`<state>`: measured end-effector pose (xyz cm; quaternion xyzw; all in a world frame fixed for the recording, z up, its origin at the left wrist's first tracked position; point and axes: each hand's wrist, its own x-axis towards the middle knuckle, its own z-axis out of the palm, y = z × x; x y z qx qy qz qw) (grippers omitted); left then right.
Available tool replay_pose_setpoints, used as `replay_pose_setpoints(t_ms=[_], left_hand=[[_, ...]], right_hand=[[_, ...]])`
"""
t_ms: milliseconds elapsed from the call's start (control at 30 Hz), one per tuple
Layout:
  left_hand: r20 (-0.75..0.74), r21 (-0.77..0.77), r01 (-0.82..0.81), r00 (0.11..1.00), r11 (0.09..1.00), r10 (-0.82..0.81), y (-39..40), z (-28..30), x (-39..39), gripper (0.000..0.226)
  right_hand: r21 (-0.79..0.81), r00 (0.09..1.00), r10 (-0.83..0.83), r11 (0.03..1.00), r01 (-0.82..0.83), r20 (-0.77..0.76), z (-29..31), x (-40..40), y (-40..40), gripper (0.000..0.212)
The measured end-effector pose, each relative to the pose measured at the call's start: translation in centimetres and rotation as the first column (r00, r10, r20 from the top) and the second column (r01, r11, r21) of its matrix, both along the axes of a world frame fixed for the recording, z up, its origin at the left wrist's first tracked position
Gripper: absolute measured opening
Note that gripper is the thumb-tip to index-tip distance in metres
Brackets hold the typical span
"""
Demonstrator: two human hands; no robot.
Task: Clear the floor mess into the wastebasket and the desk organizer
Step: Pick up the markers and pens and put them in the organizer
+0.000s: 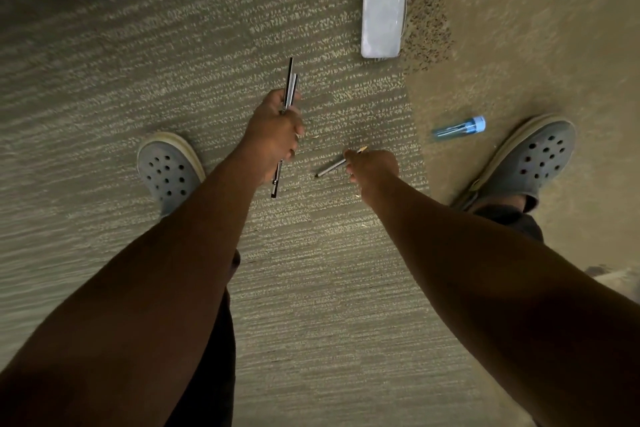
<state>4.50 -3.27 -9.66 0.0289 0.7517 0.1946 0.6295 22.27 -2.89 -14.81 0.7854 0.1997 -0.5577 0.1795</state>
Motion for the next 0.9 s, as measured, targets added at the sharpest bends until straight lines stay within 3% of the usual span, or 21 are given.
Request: replay_pose_setpoints(t_ms=[167,267,400,700,900], left_hand=[[0.072,0.017,-0.136,0.988,0.991,0.134,0.7,2.6,-0.5,0.025],[0.143,0.042,-0.263,0.956,0.964,0.255,1.1,6.3,-0.7,0.020],[0.206,0.083,-0.359,0.919,0.930,0.336,1.2,12.6,-0.8,0.020],[0.307,0.278,-0.502,0.854,0.819,0.420,3.6,34.2,-8.1,0.022],[0.428,0.334,-0.582,0.794,0.741,0.431,3.4,49.2,-14.2,0.015]], right_hand=[[0.172,0.941,0.323,0.937,-0.304,-0.098,3.7,-1.0,1.8,0.030],[0.248,0.927,0.287,0.942,-0.227,-0.241,8.4,-2.1,3.7,0.017],[0.309,0.875,0.315,0.929,-0.204,-0.368,15.7,-3.2,6.4,0.014],[0.561,0.756,0.545,0.776,-0.290,-0.363,38.9,-11.2,11.2,0.014],[0.583,0.715,0.533,0.783,-0.215,-0.452,54.3,-18.4,9.5,0.015]])
